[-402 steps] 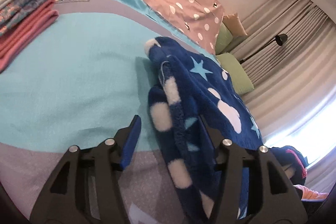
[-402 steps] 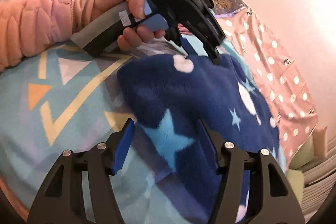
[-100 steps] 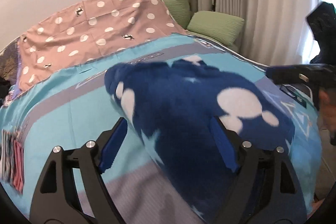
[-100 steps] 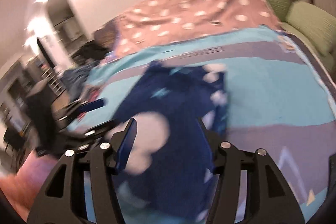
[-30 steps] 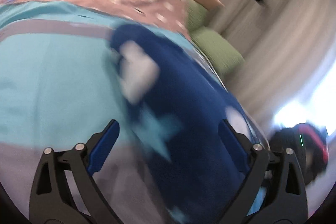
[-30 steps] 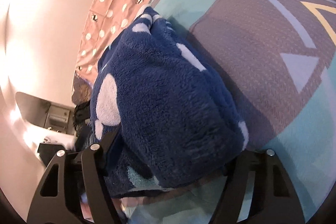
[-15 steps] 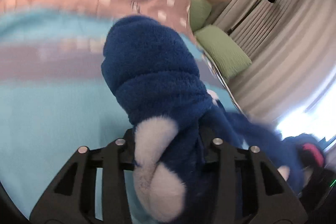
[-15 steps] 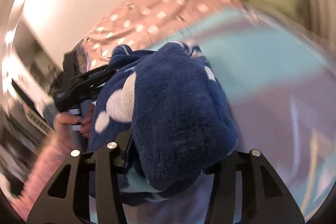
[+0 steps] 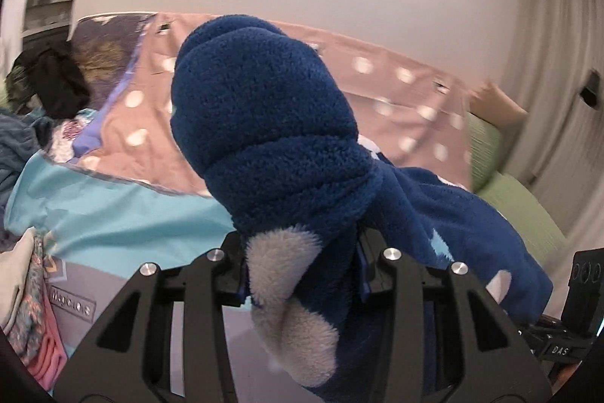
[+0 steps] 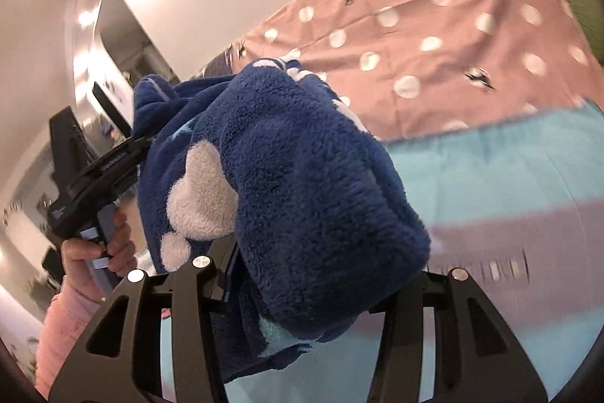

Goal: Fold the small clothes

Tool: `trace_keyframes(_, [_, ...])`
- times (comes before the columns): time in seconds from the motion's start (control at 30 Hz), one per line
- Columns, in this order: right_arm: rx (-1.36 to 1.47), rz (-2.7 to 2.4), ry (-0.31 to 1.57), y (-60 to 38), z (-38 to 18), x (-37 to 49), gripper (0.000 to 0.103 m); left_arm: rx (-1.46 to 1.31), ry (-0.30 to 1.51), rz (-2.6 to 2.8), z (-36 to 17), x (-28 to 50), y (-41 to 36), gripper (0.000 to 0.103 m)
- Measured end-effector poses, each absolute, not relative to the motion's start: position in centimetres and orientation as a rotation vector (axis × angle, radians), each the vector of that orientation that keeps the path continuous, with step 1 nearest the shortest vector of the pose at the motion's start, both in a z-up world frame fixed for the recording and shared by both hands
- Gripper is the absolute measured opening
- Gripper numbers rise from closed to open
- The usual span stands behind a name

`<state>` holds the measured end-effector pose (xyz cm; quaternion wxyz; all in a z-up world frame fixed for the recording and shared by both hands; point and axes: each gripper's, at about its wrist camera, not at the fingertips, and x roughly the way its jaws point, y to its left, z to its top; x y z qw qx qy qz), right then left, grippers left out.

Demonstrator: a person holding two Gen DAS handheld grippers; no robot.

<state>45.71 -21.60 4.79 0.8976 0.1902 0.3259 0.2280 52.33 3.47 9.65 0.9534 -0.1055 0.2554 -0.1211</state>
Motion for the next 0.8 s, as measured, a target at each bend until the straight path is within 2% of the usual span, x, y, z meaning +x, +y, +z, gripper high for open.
trace_keyframes(0.17, [0.347,0.471,0.742,-18.8,0.6,54.7,0.049,-0.254,0.553,-0.138,3.9,59.0,5.5,0.041])
trace_keyframes(0.23, [0.346,0.456,0.802,-18.3,-2.8,57.1,0.054,-0.265,0.614,-0.101,-0.1,60.9,6.3,0.045])
trace_keyframes(0.27, [0.348,0.435,0.838,-18.1,-4.5,57.8,0.061,-0.258,0.668,-0.082,-2.6,61.7,6.5,0.047])
trace_keyframes(0.3, [0.351,0.393,0.886,-18.1,-6.8,58.5,0.073,-0.244,0.708,-0.060,-4.3,62.6,6.7,0.050])
trace_keyframes(0.33, [0.363,0.311,0.908,-18.4,-9.7,58.9,0.077,-0.196,0.751,-0.008,-7.0,63.0,6.6,0.051])
trace_keyframes(0.4, [0.392,0.205,0.889,-19.2,-12.0,58.2,0.096,-0.101,0.804,0.068,-10.3,63.2,6.1,0.059])
trace_keyframes(0.47, [0.517,0.219,0.897,-20.6,-13.1,57.8,0.096,-0.170,0.788,0.056,-10.2,63.0,7.4,0.064])
trace_keyframes(0.5, [0.528,0.205,0.889,-21.2,-12.8,57.7,0.096,-0.190,0.784,0.058,-9.9,62.9,7.9,0.071])
trace_keyframes(0.6, [0.448,0.132,0.861,-21.8,-11.0,55.0,0.096,-0.100,0.772,0.042,-8.3,60.8,7.8,0.078])
trace_keyframes(0.67, [0.397,0.136,0.827,-21.9,-9.6,51.9,0.096,-0.062,0.747,-0.001,-6.8,58.1,7.6,0.086])
trace_keyframes(0.8, [0.264,0.159,0.767,-21.6,-7.8,42.2,0.096,-0.110,0.695,-0.143,-5.5,48.7,7.3,0.093])
